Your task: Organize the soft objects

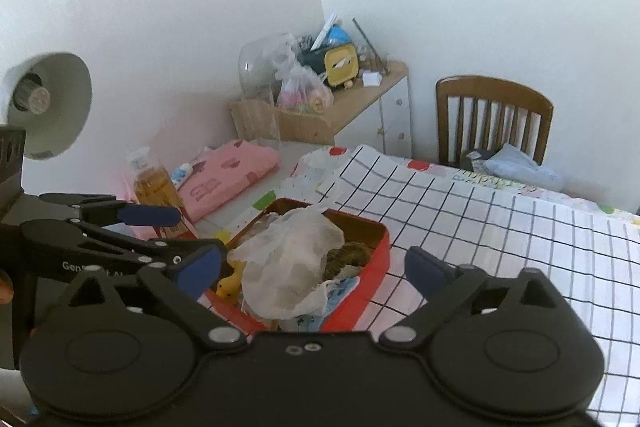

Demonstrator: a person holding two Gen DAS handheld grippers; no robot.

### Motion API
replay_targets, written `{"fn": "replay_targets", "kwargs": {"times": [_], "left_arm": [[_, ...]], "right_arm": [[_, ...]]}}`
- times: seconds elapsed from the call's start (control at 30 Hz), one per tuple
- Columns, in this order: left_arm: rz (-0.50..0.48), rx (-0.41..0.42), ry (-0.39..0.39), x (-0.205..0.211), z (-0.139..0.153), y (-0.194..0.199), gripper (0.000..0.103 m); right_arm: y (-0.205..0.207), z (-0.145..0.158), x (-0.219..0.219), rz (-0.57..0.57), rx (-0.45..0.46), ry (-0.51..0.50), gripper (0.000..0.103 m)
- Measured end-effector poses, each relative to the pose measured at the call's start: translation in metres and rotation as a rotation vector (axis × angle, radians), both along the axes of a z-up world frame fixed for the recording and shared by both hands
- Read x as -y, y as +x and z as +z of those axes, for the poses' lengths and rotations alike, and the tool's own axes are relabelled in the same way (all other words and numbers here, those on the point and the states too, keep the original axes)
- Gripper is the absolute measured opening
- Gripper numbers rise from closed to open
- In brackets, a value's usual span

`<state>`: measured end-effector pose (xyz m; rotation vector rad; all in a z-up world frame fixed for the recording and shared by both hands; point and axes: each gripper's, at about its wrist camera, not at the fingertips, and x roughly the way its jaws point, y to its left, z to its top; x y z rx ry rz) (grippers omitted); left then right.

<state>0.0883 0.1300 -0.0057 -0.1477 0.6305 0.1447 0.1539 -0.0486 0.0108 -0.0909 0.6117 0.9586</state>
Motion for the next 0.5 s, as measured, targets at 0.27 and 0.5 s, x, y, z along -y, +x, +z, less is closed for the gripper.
{"fn": "replay_targets", "kwargs": {"times": [0.27,0.5], "left_arm": [[-0.001,0.033,0.046,0.039,0.013,-0.019,0.102],[0.013,0.074,0.006,0.060,0.024,-0.036,0.103]], "right_arm": [[-0.019,0.010,0.038,-0.027,0.038,0.034,0.103],[-0.032,0.011,0.068,-0.080,0.029,0.068,0.103]]}}
